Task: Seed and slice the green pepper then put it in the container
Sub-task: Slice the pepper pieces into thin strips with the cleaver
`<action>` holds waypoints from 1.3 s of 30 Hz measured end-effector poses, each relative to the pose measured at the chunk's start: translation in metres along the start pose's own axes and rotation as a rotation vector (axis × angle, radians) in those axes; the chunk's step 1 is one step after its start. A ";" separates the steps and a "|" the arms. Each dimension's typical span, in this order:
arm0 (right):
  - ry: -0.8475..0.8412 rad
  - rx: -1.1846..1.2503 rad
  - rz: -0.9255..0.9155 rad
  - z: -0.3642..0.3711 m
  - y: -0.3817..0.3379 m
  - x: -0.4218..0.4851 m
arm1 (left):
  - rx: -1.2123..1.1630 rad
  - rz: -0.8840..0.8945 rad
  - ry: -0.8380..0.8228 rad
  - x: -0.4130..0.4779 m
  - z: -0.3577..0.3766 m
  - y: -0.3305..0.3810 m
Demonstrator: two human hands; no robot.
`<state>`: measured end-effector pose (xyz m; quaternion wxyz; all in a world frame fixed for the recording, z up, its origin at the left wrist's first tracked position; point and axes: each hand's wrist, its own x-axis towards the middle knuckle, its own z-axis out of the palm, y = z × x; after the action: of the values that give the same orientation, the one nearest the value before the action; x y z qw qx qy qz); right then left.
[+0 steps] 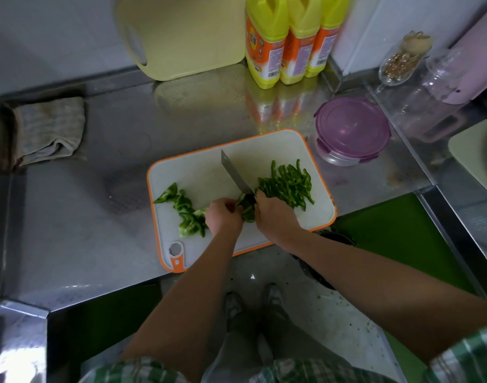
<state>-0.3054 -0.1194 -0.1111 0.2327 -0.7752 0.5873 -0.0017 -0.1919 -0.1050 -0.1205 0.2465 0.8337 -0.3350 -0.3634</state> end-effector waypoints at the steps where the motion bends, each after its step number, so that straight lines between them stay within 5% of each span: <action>1: 0.012 0.008 -0.001 0.000 0.001 0.000 | 0.021 0.043 0.001 -0.001 0.000 -0.001; 4: 0.066 0.105 0.013 0.001 0.006 0.000 | 0.058 0.129 0.018 -0.005 -0.001 -0.002; 12: 0.136 0.205 -0.042 -0.012 0.013 -0.008 | -0.069 -0.060 0.034 -0.004 0.004 0.001; 27: -0.031 0.073 0.034 -0.011 0.006 -0.014 | -0.130 -0.129 0.024 0.001 0.010 0.005; 39: 0.023 -0.009 0.012 0.000 -0.007 0.005 | -0.069 -0.009 0.016 -0.003 0.005 -0.003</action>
<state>-0.2972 -0.1228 -0.1100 0.2225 -0.7725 0.5947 -0.0067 -0.1960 -0.1022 -0.1243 0.2762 0.8290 -0.3164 -0.3693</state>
